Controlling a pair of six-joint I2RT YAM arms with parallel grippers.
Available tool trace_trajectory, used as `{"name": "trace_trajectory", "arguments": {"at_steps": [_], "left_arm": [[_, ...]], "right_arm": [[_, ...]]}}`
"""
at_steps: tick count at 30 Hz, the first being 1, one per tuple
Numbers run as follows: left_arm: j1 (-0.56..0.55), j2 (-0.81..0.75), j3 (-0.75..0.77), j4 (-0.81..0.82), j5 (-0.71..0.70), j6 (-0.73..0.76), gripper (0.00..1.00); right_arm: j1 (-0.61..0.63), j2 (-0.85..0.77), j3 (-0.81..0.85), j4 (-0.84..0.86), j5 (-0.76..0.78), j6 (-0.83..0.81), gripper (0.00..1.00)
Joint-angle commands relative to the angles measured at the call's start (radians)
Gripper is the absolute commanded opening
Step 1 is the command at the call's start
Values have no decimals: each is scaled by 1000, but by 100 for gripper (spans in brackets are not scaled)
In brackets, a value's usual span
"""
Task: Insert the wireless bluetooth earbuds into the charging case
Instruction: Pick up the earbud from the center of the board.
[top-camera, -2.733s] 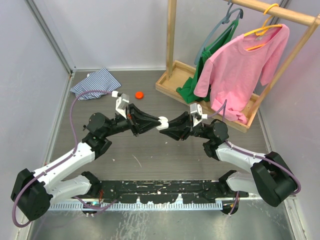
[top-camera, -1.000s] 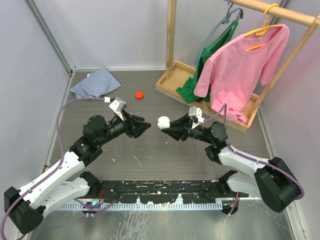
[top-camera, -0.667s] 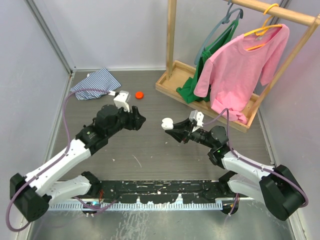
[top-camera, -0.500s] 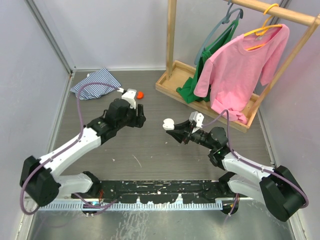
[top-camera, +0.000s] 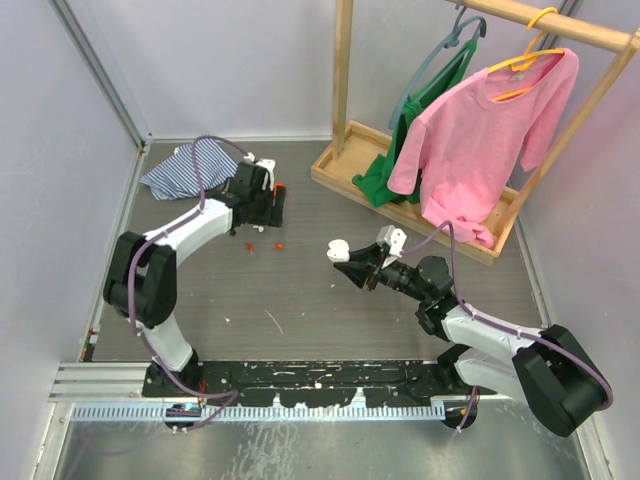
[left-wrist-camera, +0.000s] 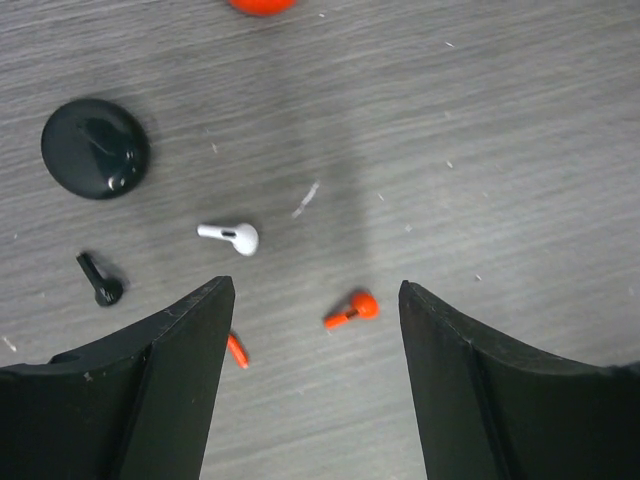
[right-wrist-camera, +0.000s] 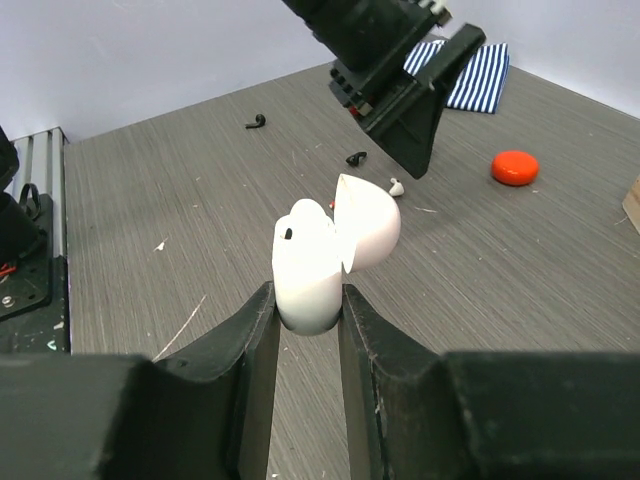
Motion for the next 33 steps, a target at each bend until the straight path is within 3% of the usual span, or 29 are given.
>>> {"name": "trace_trajectory", "arguments": {"at_steps": [1, 18, 33], "left_arm": [[45, 86, 102, -38, 72, 38, 69], [74, 316, 283, -184, 110, 82, 72], [73, 262, 224, -260, 47, 13, 67]], "right_arm": [[4, -4, 3, 82, 16, -10, 1], [5, 3, 16, 60, 2, -15, 1], [6, -1, 19, 54, 1, -13, 1]]}}
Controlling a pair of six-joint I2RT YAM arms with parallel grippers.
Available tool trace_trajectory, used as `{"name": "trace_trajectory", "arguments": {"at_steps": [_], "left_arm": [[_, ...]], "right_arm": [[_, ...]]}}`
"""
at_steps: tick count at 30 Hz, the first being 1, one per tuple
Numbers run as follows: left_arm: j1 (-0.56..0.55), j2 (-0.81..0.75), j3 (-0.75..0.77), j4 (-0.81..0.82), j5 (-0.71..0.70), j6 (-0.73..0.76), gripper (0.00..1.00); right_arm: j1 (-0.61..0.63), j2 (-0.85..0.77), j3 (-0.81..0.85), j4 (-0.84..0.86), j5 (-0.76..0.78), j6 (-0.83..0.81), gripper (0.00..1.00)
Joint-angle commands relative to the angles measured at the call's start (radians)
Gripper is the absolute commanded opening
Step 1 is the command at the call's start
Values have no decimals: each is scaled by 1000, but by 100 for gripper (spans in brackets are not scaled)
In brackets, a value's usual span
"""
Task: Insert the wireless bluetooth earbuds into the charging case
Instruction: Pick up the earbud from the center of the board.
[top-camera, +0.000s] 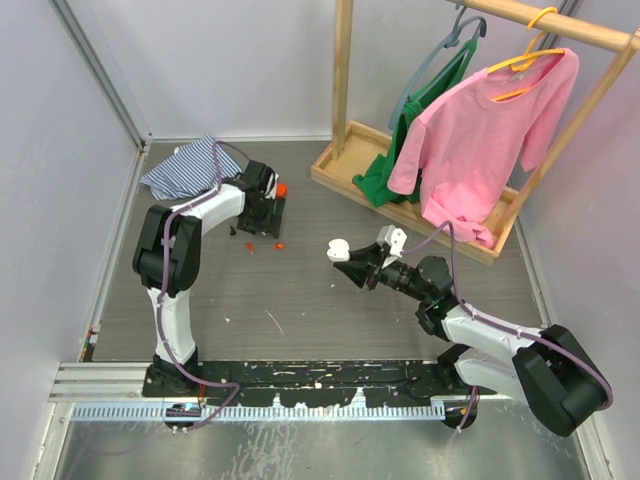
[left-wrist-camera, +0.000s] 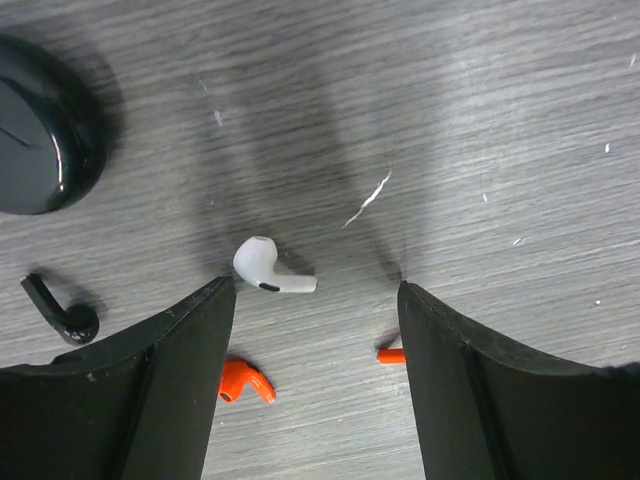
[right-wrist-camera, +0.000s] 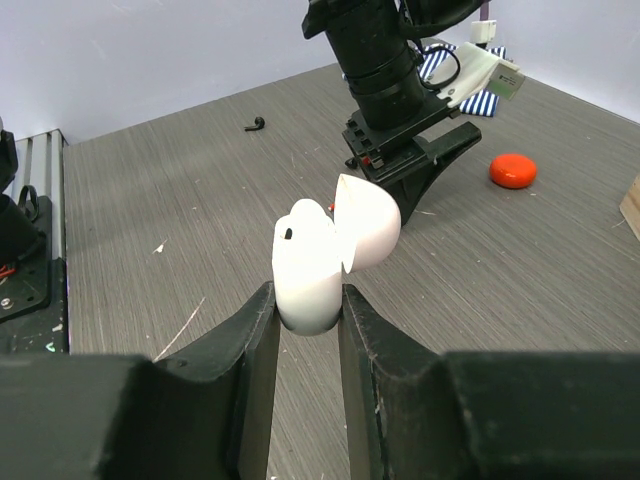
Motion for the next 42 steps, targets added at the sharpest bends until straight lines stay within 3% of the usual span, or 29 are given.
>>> {"name": "trace_trajectory", "arguments": {"at_steps": [1, 7, 23, 32, 42], "left_arm": [[4, -60, -4, -28, -38, -27, 67], [4, -27, 59, -62, -124, -81, 63], [6, 78, 158, -90, -195, -214, 42], [4, 92, 158, -87, -143, -231, 35], [6, 93, 164, -73, -83, -197, 35]], "right_arm": [[5, -1, 18, 45, -3, -12, 1], [5, 1, 18, 43, 1, -13, 1], [5, 11, 24, 39, 2, -16, 1], [5, 12, 24, 36, 1, -18, 1], [5, 18, 29, 32, 0, -17, 1]]}}
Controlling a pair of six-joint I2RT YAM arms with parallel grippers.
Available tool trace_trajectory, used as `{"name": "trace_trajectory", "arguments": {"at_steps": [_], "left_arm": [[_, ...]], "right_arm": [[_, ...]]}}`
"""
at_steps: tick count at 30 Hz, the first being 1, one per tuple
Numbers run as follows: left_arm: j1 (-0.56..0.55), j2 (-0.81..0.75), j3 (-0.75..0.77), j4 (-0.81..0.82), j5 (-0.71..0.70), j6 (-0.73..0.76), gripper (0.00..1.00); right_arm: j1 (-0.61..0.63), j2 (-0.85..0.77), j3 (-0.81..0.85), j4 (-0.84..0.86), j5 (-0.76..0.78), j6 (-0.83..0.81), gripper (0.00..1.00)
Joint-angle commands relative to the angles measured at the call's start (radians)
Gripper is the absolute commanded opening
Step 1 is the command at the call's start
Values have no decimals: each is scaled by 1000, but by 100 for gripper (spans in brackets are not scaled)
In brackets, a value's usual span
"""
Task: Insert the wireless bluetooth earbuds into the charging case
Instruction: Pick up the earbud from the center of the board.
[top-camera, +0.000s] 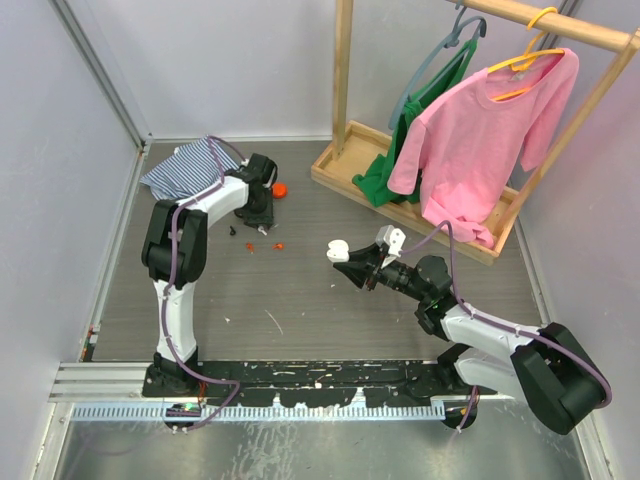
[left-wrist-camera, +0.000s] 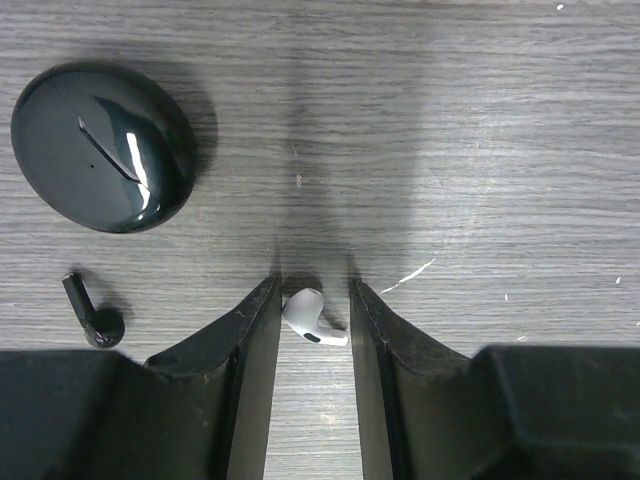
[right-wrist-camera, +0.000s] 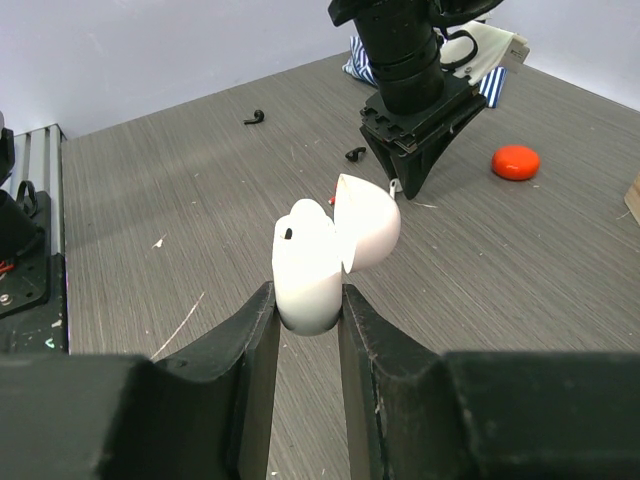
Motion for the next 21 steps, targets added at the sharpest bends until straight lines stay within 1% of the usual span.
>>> {"name": "trace_trajectory", "arguments": {"at_steps": [1, 7, 14, 17, 21], "left_arm": [[4, 8, 36, 3, 54, 14, 35], [3, -5, 26, 24, 105, 17, 37], [3, -20, 25, 26, 97, 20, 40], [3, -30, 18, 24, 73, 8, 41], [3, -37, 9, -3, 2, -26, 42]], "right_arm": [[5, 5, 29, 35, 0, -16, 1], [5, 9, 32, 28, 1, -17, 1], [5, 7, 33, 26, 1, -17, 1], [4, 8, 35, 24, 2, -18, 1], [5, 11, 35, 24, 2, -17, 1]]}}
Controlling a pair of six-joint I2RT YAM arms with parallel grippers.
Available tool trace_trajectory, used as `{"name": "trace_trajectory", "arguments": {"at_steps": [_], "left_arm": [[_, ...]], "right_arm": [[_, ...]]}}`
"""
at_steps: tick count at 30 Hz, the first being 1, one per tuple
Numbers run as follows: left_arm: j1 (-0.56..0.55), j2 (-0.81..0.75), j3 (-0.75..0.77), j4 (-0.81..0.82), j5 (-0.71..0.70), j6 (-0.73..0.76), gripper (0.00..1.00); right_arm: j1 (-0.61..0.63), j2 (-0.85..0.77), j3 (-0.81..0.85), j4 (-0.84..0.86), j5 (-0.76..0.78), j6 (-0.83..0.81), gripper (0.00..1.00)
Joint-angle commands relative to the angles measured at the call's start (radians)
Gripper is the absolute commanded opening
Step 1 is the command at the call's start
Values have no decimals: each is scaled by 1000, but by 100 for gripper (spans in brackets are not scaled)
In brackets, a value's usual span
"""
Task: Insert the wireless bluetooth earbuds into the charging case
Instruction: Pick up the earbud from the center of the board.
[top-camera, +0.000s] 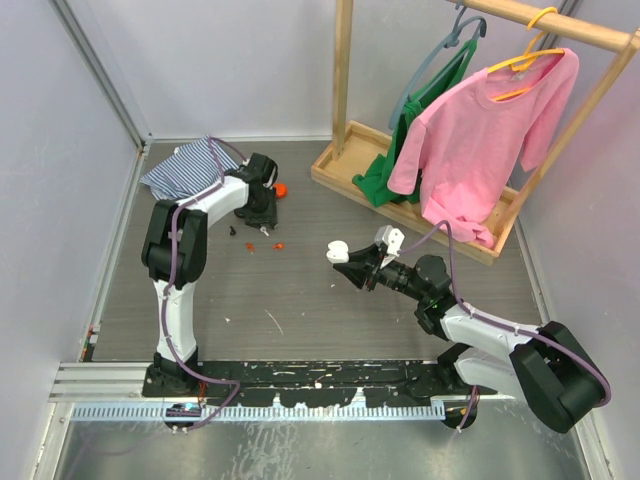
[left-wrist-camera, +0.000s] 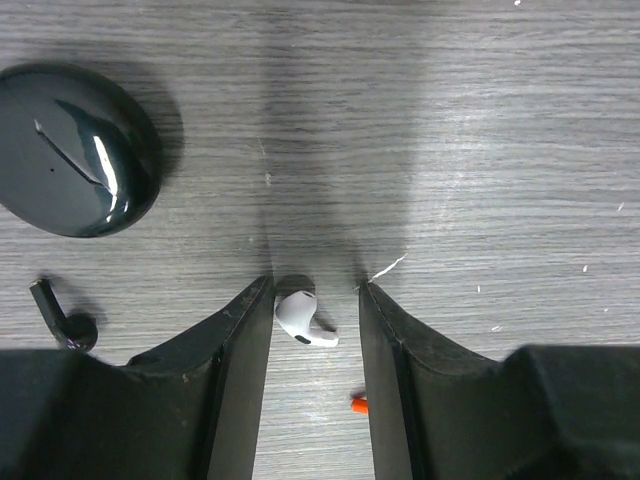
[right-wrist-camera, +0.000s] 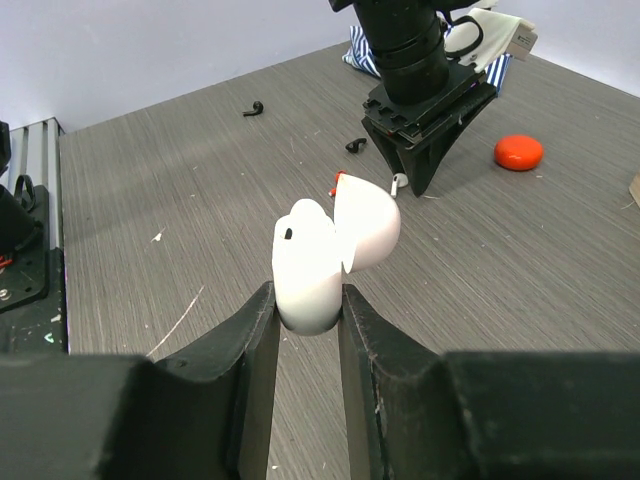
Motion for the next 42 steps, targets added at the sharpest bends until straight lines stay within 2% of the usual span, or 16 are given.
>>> {"name": "trace_trajectory", "arguments": {"at_steps": [1, 15, 24, 42], "left_arm": [[-1, -37, 5, -17, -62, -37, 42], [-1, -72, -38, -30, -142, -138, 39], [-1, -58, -48, -17, -98, -169, 34], [-5, -69, -61, 17, -36, -121, 11]], "right_arm": [[5, 2, 35, 34, 0, -14, 1], [4, 4, 37, 32, -1, -14, 1], [5, 3, 37, 32, -2, -14, 1], [5, -4, 36, 28, 2, -14, 1]]}}
